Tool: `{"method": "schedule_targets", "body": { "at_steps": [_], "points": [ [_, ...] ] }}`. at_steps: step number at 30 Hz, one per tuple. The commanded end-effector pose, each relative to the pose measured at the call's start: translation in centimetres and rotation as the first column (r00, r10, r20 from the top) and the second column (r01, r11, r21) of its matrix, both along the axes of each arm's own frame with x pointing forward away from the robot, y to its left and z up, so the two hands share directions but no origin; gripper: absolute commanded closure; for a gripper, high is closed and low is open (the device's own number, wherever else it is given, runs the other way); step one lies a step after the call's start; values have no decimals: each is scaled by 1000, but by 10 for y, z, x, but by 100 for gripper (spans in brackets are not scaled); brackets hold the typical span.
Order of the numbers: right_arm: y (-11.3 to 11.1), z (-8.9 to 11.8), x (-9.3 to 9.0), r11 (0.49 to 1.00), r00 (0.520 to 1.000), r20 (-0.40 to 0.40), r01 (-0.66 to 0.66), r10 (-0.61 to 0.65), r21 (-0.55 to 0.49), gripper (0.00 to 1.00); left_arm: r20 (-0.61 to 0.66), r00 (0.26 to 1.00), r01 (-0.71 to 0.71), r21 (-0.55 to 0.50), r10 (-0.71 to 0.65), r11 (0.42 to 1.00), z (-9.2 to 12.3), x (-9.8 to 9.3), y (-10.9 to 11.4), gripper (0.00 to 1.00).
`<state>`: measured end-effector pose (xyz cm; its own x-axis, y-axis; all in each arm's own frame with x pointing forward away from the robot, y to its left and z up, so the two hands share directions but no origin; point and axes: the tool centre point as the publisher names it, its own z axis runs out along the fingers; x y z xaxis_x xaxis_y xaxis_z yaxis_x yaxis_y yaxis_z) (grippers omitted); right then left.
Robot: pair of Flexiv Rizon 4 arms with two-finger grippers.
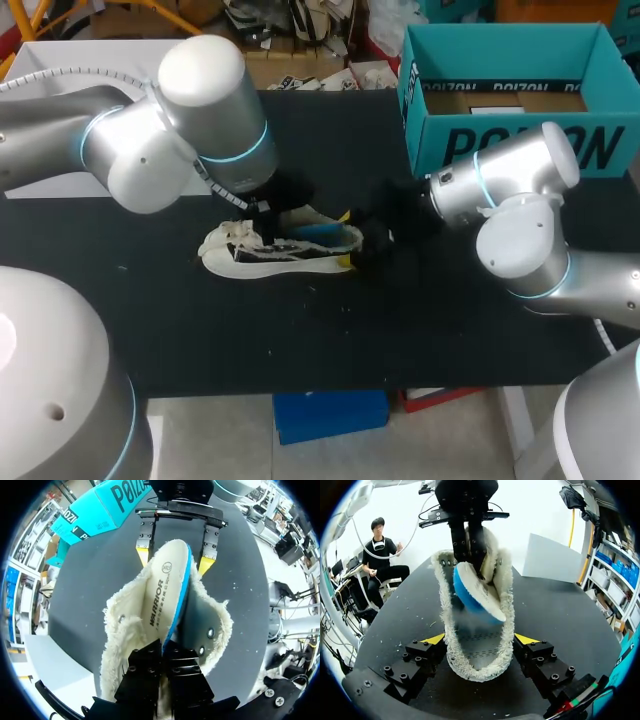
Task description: Take the shoe out of the shoebox, open the shoe tongue, remove and reinsert the insole, then place the shoe into the shoebox
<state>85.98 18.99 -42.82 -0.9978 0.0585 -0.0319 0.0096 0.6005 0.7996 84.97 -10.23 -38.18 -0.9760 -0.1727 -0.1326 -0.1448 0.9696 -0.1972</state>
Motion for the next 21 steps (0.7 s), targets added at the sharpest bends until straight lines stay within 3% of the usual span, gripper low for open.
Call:
{"method": "schedule_targets", "body": {
  "at_steps": [1,11,12,13,14,16,18,21],
  "points": [
    [-1,-5,1,1000,1000,0,1,-1,-3,100,-1,1000,18,-27,-18,999,6,-3,7,100],
    [-1,-5,1,1000,1000,0,1,-1,-3,100,9,999,53,6,-53,999,-5,-5,-11,100],
    [-1,-5,1,1000,1000,0,1,-1,-3,100,14,998,58,12,-59,998,-6,-6,-14,85],
    [-1,-5,1,1000,1000,0,1,-1,-3,100,22,998,64,18,-65,998,-8,-7,-17,63],
    [-1,-5,1,1000,1000,0,1,-1,-3,100,34,997,69,27,-70,997,-9,-8,-19,51],
    [-1,-5,1,1000,1000,0,1,-1,-3,100,37,996,74,32,-76,997,-11,-9,-24,41],
    [-1,-5,1,1000,1000,0,1,-1,-3,100,58,995,78,39,-81,996,-13,-11,-26,24],
    [-1,-5,1,1000,1000,0,1,-1,-3,100,97,992,81,46,-85,996,-14,-15,-29,17]
  ]
}}
